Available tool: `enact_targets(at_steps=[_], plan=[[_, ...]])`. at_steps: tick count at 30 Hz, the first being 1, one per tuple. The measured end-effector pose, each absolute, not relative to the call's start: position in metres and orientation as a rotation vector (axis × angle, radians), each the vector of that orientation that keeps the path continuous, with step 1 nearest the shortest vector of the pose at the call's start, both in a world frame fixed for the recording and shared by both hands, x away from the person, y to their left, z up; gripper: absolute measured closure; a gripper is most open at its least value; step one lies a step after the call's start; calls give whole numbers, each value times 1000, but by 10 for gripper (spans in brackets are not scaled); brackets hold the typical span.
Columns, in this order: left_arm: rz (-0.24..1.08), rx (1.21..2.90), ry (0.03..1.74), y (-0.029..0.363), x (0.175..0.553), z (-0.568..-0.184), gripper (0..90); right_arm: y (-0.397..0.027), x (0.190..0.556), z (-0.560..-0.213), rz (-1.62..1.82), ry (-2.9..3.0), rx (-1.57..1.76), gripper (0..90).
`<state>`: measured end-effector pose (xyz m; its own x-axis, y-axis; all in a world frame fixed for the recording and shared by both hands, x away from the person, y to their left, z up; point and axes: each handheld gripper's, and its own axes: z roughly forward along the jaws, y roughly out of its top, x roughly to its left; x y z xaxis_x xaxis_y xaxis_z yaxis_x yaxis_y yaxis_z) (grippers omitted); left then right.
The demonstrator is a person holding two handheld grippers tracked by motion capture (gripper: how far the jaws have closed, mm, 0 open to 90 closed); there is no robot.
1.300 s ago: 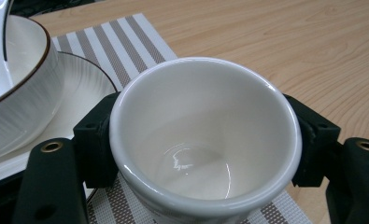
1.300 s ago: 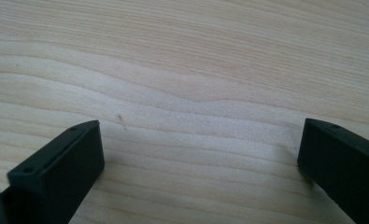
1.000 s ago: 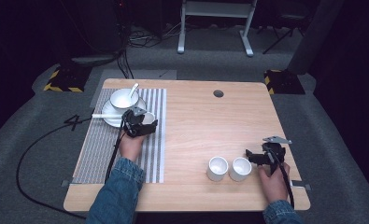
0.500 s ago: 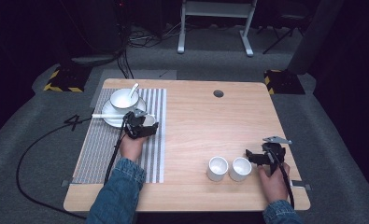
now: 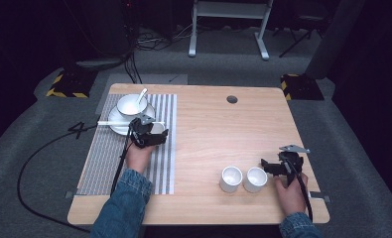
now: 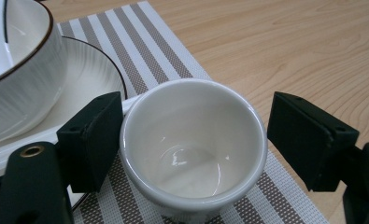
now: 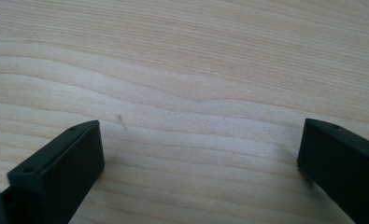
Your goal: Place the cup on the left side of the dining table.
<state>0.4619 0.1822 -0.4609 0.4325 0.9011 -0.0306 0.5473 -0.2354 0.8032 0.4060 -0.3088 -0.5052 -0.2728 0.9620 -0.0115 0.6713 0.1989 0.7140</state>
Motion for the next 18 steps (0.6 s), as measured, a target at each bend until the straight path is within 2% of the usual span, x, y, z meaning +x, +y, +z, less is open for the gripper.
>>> enact_targets(at_steps=[18], plan=[[557, 1872, 1198, 196, 431, -438, 189, -309, 406, -505, 838, 2019, 1518, 4]])
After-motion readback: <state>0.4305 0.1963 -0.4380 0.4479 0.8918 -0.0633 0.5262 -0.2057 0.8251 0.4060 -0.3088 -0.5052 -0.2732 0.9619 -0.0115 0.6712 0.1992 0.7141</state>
